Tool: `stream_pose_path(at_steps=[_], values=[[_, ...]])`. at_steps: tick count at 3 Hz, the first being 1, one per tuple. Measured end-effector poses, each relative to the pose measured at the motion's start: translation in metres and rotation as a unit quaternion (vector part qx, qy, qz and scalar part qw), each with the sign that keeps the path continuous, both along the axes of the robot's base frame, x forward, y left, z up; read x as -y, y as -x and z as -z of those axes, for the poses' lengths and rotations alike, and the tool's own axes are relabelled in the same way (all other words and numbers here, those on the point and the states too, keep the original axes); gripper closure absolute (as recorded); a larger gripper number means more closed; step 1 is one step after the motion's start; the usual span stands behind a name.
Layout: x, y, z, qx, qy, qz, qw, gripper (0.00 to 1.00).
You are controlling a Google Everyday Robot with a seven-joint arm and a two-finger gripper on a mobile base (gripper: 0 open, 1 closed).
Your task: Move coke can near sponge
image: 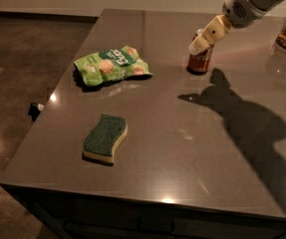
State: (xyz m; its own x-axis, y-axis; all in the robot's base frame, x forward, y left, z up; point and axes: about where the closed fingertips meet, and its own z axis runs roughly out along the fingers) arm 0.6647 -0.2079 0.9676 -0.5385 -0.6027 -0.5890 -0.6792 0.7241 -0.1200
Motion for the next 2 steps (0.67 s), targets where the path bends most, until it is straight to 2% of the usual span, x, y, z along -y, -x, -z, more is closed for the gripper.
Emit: stream_pose_path(at_steps=[1,2], values=[[0.009,-0.024,0.006,0.001,-0.03,0.031,0.9991,0.0],[0.01,-0.041,0.019,-0.011,-0.044,0.044,0.998,0.0]])
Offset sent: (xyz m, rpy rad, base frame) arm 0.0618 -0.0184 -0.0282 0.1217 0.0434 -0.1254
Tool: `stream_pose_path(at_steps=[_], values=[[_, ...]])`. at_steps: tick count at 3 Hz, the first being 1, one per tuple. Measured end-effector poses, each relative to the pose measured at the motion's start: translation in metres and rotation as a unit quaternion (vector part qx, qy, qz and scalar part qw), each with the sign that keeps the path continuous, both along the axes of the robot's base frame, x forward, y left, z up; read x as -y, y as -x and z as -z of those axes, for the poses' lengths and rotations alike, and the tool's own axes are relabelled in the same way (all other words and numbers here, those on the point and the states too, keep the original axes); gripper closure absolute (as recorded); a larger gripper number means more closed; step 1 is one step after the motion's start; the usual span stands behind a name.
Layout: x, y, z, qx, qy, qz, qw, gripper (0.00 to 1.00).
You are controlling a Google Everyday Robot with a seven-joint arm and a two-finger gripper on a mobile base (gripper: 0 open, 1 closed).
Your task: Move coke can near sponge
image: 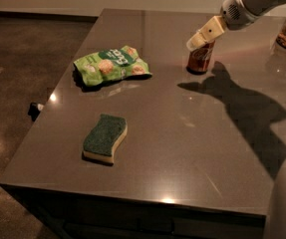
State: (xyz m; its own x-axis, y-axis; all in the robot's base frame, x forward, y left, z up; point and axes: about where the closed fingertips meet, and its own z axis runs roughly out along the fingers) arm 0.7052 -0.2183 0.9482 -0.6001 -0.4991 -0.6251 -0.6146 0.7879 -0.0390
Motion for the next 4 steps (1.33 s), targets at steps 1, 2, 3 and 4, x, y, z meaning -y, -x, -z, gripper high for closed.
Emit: stream_pose_path(at_steps=[1,2,3,4], values=[[-0.001,-0.011,0.012,-0.01,-0.007,0.004,0.9999,0.0],[-0.013,-0.02,0.02,-0.015,-0.013,-0.005,0.9998,0.03],[-0.021,-0.024,0.021,-0.016,-0.015,-0.012,0.9997,0.25],[-0.023,-0.019,0.015,-0.014,-0.018,-0.025,0.9994,0.57]])
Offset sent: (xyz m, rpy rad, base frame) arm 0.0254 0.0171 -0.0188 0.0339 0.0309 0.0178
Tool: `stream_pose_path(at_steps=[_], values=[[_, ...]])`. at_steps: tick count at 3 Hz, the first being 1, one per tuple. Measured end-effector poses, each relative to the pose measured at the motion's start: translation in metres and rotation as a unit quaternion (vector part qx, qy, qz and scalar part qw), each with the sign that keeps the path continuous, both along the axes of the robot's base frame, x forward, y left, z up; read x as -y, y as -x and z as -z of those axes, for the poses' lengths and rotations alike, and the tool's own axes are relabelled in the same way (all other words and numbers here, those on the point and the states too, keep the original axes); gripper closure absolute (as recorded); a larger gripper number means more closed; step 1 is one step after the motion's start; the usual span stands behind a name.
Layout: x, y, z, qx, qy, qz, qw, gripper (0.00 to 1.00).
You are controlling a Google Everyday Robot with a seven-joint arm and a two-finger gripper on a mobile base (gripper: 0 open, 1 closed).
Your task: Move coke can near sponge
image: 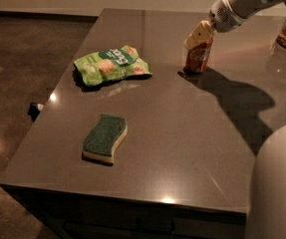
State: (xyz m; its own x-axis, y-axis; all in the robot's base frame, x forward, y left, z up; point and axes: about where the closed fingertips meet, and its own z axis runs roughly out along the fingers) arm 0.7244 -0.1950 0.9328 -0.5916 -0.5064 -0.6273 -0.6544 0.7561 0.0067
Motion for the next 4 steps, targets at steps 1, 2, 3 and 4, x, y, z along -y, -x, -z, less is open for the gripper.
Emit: stream_pose_path(at_steps=[1,2,3,4], values=[[-0.009,0.013,-0.014,0.015,-0.001,-0.035,0.9993,0.8],[-0.033,0.059,-0.042,0.049,-0.002,-0.105,0.9933,1.0],[-0.065,0.104,-0.046,0.06,0.007,-0.168,0.9839,1.0],[-0.102,0.14,-0.042,0.067,0.02,-0.231,0.9705,1.0]])
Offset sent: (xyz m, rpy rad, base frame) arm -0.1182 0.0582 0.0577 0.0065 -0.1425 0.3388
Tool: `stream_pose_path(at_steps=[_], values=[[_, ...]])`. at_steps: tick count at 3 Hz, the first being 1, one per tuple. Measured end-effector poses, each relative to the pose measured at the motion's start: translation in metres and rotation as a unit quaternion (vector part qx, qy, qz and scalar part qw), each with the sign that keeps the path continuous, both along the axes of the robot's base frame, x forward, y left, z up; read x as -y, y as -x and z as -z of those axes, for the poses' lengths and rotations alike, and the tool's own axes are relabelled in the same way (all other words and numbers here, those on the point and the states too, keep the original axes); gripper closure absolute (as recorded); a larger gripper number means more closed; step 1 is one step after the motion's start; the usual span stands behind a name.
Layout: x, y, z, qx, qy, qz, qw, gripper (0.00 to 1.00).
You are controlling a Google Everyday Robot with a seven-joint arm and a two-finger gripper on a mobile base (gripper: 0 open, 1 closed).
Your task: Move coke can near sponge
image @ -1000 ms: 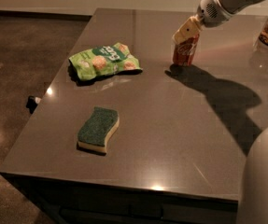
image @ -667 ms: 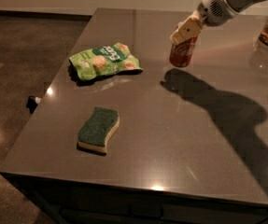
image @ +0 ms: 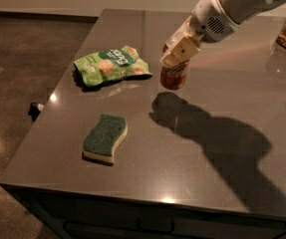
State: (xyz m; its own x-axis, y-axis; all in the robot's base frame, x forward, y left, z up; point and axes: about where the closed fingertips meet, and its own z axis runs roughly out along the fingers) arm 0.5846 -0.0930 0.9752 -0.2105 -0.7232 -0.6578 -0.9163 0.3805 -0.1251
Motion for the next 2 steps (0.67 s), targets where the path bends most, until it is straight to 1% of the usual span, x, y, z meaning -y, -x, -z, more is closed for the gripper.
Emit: stream_pose_path(at_steps=[1,2], values=[[-0.034,0.018,0.006,0.006,0.015,-0.054,0.9984,1.0],[-0.064,0.029,0.013,0.011,0.037,-0.112,0.993,1.0]])
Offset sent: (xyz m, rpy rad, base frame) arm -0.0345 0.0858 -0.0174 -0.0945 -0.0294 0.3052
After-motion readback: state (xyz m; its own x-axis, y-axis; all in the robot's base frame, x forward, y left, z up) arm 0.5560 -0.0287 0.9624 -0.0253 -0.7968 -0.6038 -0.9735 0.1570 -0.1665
